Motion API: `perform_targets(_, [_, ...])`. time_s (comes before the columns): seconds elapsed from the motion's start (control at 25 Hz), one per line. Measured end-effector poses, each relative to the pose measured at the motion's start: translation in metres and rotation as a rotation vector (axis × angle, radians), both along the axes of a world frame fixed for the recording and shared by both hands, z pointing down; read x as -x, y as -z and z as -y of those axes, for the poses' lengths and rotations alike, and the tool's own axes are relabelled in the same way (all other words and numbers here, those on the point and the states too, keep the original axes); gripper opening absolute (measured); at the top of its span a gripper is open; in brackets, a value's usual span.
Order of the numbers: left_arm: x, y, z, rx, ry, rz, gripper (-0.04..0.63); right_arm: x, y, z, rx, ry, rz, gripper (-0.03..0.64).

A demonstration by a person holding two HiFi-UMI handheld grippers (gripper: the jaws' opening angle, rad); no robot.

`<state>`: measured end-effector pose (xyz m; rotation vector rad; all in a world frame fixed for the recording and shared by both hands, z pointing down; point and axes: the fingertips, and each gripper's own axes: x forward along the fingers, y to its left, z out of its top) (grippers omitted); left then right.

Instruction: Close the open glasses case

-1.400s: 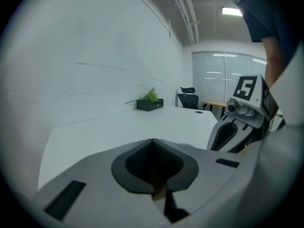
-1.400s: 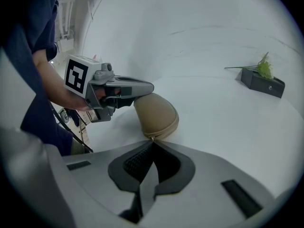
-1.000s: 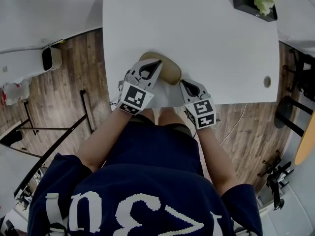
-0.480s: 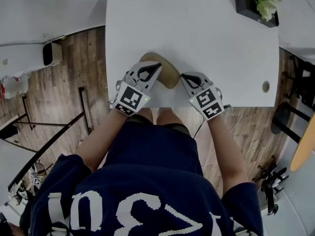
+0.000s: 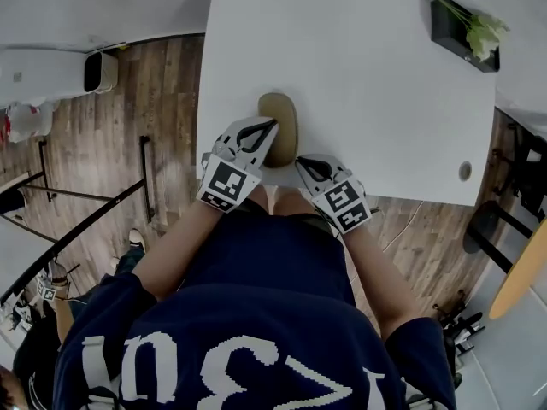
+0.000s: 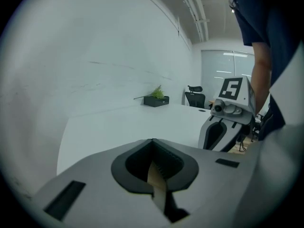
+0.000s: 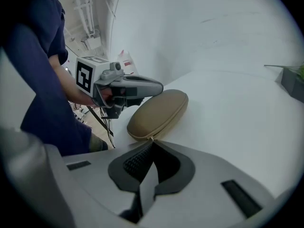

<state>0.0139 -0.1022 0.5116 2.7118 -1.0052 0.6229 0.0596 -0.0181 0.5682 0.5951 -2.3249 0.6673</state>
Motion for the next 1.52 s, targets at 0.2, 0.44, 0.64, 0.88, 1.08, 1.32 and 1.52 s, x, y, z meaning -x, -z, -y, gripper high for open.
perform_targets(0.2, [-0.003, -0.002, -0.002, -0.006, -0.030, 0.015, 0.014, -0.013, 0.000, 0.033, -0.060, 0.011, -0.051, 0.021])
perform_targets(0.44, [-0.004, -0.002, -0.001, 0.006, -0.018, -0.004, 0.014, 0.003, 0.000, 0.109, -0.164, 0.058, -0.098, 0.021])
perform_targets(0.64, [-0.003, -0.002, -0.003, 0.068, -0.081, 0.065, 0.014, 0.004, 0.006, 0.111, -0.192, 0.113, -0.117, 0.021])
perform_targets(0.88, [-0.015, -0.003, -0.018, 0.094, -0.176, 0.119, 0.014, -0.018, 0.008, 0.040, -0.123, 0.162, -0.126, 0.021])
perform_targets(1.08, [-0.030, -0.004, -0.034, 0.009, -0.223, 0.184, 0.014, -0.028, 0.002, 0.008, -0.020, 0.068, -0.062, 0.021])
perform_targets(1.32, [-0.029, -0.005, -0.038, -0.001, -0.244, 0.164, 0.014, -0.045, -0.005, 0.050, -0.104, 0.068, -0.141, 0.021])
perform_targets(1.52, [-0.030, -0.006, -0.037, 0.034, -0.269, 0.140, 0.014, -0.023, -0.008, 0.094, -0.179, 0.223, -0.169, 0.021])
